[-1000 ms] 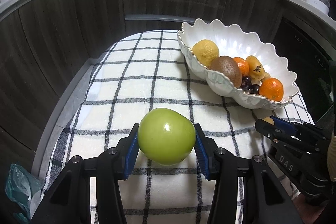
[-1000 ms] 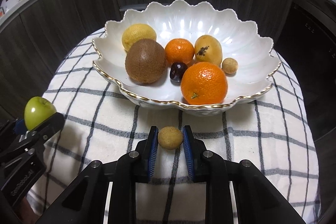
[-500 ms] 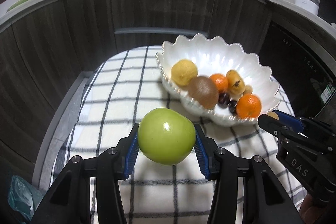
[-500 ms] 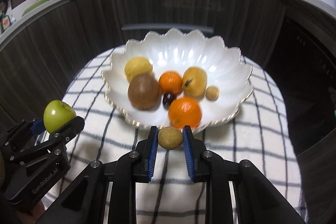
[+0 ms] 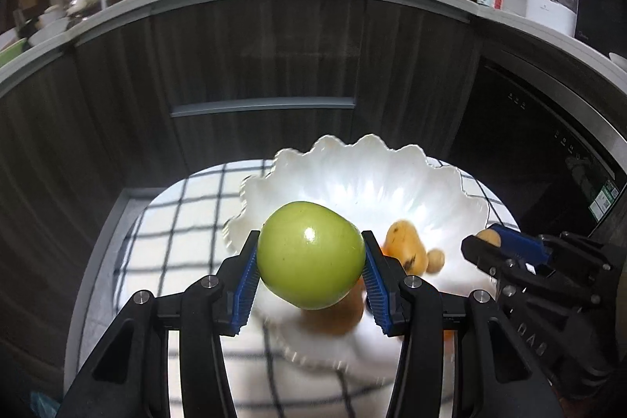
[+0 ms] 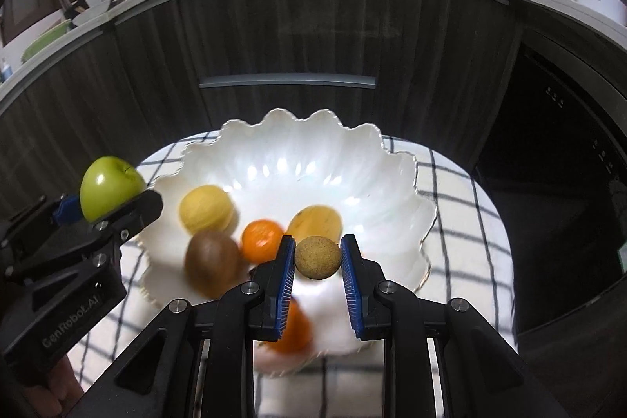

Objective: Organize fruits
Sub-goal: 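Release the apple into the bowl with the left tool while the right tool drops the small fruit in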

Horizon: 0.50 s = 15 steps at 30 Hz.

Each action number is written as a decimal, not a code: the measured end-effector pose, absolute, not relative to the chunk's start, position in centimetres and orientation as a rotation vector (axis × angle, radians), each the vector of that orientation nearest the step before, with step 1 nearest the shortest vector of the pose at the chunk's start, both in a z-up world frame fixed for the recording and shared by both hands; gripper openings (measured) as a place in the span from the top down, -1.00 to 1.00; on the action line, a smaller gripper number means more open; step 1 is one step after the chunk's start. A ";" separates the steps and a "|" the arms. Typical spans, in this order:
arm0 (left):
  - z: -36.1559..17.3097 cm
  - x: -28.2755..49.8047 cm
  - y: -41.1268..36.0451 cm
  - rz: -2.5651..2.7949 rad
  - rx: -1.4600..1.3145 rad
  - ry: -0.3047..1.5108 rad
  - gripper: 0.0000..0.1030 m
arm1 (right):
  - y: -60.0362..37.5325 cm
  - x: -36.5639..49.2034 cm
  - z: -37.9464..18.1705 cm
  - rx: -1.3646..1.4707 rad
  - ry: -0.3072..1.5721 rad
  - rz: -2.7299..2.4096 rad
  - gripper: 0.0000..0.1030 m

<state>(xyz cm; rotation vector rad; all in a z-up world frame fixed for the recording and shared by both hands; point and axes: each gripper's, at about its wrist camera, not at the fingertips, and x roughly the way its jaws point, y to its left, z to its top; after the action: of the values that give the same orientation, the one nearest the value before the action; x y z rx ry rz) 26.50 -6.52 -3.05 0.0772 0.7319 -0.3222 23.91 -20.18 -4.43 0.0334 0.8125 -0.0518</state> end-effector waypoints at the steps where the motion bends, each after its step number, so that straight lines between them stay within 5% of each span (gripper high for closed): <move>1: -3.1 27.3 -7.0 -0.329 0.081 0.738 0.07 | -20.5 24.5 -4.6 0.035 0.816 -0.059 0.51; 15: -6.3 32.0 -10.2 -0.383 0.096 0.833 0.07 | -23.1 28.9 -7.0 0.074 0.897 -0.090 0.51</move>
<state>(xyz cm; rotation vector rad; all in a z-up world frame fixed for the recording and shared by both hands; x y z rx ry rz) 32.02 -10.23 -6.28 0.0957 0.8326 -0.3834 28.86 -23.13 -7.03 0.0740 0.8965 -0.0902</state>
